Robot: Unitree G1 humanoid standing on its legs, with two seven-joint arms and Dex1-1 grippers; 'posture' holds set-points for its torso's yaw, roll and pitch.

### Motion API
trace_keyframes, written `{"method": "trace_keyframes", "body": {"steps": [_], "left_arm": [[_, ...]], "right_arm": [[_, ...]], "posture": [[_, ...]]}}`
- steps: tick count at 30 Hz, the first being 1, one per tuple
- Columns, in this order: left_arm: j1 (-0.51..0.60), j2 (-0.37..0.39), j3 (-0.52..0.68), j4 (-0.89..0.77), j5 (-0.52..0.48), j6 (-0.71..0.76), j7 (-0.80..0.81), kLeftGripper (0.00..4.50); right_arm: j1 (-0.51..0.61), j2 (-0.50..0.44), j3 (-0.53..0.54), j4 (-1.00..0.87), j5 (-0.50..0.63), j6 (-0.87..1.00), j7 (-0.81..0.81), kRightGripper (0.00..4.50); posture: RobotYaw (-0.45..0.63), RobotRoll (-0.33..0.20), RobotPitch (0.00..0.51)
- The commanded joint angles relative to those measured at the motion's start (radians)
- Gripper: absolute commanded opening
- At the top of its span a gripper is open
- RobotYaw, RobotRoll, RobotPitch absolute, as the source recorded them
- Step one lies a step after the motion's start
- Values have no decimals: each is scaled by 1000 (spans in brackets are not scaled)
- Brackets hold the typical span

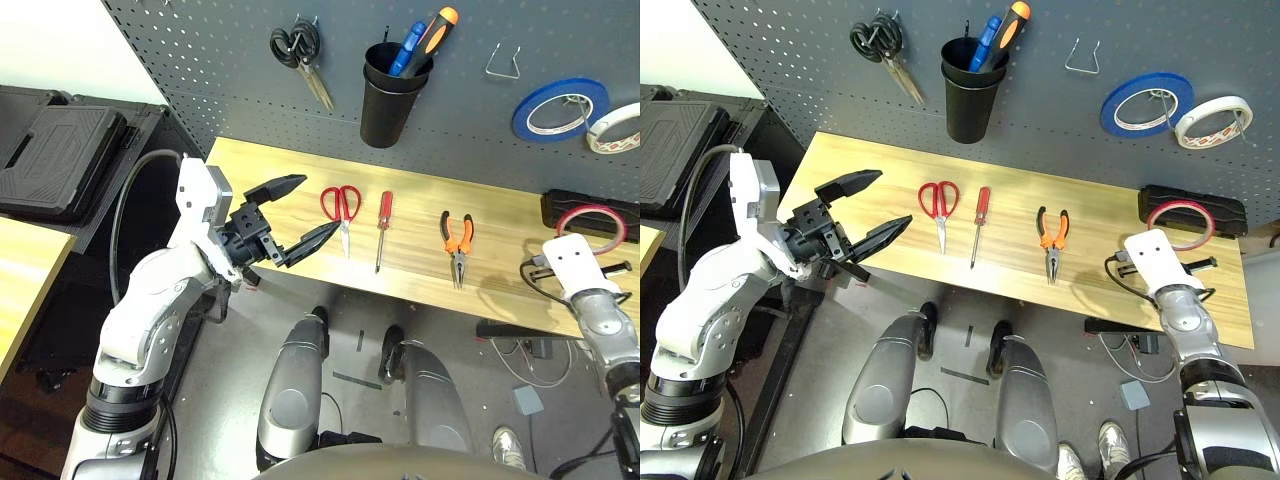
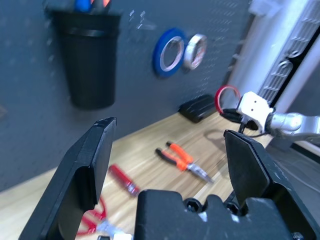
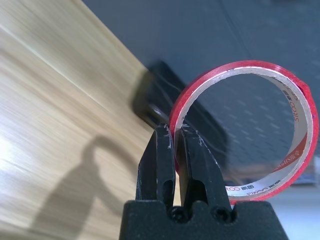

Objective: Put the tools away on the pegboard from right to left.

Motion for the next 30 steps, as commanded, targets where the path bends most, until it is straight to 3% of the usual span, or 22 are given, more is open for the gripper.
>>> {"method": "trace_keyframes", "body": {"steps": [1,12,21,30], "left_arm": [[-21,1,-28,-44,-20,16,2,4500],[-122,-9,-75,-46,-35,36,-5,4500],[-169,-11,-82,-19,-36,43,-11,4500],[-175,-3,-87,-25,-31,51,-8,4500]], "right_arm": [[25,-37,-41,39,20,-53,-46,9],[-72,-126,-89,82,16,-108,-183,9],[-261,-172,-90,146,31,-12,-85,9],[-478,-168,-52,198,11,215,37,9]], "posture": [[317,0,256],[284,0,250],[245,0,254],[259,0,256]]}}
